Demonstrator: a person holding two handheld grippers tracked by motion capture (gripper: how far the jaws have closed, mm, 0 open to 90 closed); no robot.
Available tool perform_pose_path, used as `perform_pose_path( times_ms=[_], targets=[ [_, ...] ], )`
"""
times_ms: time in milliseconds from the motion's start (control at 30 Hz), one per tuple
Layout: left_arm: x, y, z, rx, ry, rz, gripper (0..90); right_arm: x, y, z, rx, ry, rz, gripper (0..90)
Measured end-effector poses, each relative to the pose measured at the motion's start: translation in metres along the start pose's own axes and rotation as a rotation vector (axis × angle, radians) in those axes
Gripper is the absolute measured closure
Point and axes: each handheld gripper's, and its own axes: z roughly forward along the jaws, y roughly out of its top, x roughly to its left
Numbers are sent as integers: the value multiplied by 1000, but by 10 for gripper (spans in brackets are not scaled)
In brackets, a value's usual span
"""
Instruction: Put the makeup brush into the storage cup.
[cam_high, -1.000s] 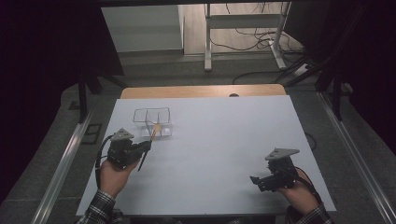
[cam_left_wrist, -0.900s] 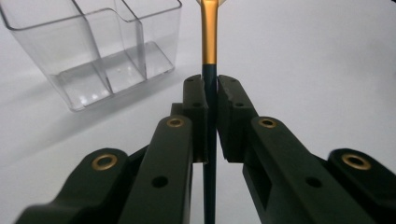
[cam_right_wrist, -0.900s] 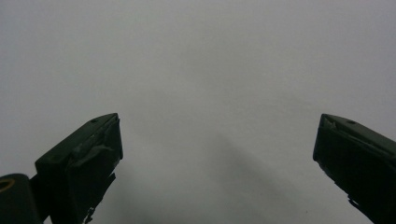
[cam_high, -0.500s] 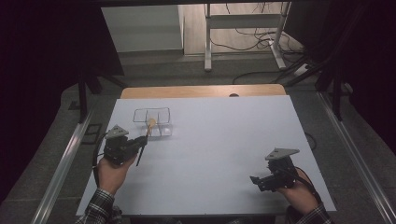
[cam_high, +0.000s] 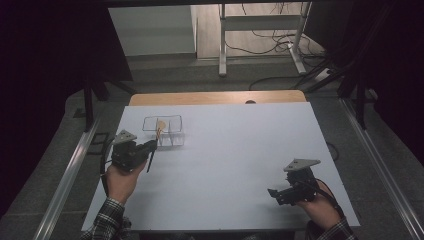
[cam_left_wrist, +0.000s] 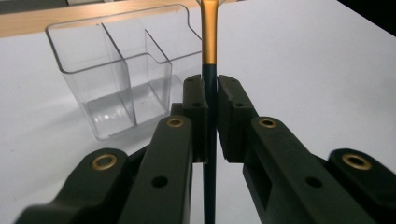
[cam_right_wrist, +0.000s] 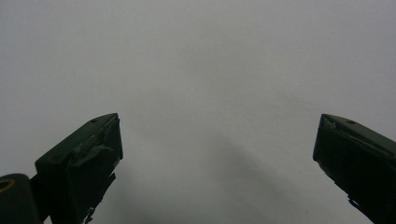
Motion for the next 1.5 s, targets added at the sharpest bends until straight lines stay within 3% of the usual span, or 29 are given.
perform_pose_path(
  times_ms=[233,600,1500],
  targets=[
    [8,2,0,-39,24,-7,835,0,0,0,1,-1,1,14],
    [16,6,4,-55,49,-10,835,0,0,0,2,-1,1,14],
    [36,22,14,-106,70,-41,835,0,0,1,4,3,4,14]
  ],
)
